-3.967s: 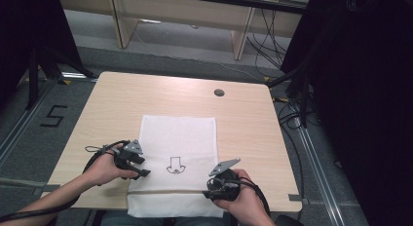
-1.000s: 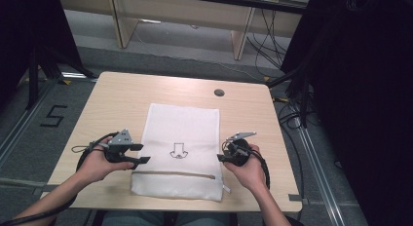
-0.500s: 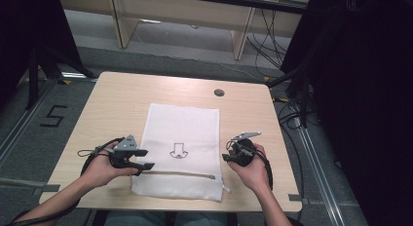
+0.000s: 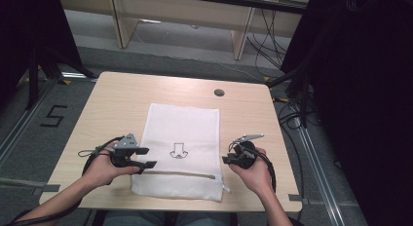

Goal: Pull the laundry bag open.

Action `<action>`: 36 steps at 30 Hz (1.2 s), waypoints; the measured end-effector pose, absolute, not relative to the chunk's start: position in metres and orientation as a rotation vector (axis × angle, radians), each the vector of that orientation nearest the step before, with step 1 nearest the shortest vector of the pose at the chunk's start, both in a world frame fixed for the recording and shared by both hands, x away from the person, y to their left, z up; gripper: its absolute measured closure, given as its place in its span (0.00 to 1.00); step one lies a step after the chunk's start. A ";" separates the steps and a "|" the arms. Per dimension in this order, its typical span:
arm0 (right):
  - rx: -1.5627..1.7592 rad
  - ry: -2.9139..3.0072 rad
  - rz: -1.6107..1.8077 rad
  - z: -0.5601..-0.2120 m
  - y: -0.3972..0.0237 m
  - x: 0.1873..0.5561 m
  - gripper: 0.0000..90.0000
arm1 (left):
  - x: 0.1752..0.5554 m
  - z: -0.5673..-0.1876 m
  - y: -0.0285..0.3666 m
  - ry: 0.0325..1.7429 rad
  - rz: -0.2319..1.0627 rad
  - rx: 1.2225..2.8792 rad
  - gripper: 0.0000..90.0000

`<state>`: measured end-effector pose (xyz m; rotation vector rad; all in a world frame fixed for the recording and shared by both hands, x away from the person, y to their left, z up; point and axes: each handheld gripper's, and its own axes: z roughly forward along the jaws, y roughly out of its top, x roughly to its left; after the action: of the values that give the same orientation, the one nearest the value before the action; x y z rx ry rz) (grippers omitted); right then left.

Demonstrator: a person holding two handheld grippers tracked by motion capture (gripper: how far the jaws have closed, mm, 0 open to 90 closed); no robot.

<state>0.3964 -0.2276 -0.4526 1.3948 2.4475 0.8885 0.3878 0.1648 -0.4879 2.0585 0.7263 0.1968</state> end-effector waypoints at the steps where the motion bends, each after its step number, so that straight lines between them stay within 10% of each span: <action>1: 1.389 2.458 0.886 -0.452 -0.227 0.395 0.87 | 0.387 -0.488 0.165 0.713 0.188 2.073 0.45; 13: 1.440 2.608 0.733 -0.449 -0.215 0.379 1.00 | 0.377 -0.479 0.152 0.668 0.173 2.092 0.69; 36: 1.461 2.746 0.626 -0.480 -0.199 0.383 1.00 | 0.386 -0.472 0.079 0.508 0.051 2.149 0.79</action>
<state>0.3834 -0.1991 -0.4805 1.4615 2.7456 0.6265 0.3858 0.0791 -0.4717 2.1486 0.5077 0.0512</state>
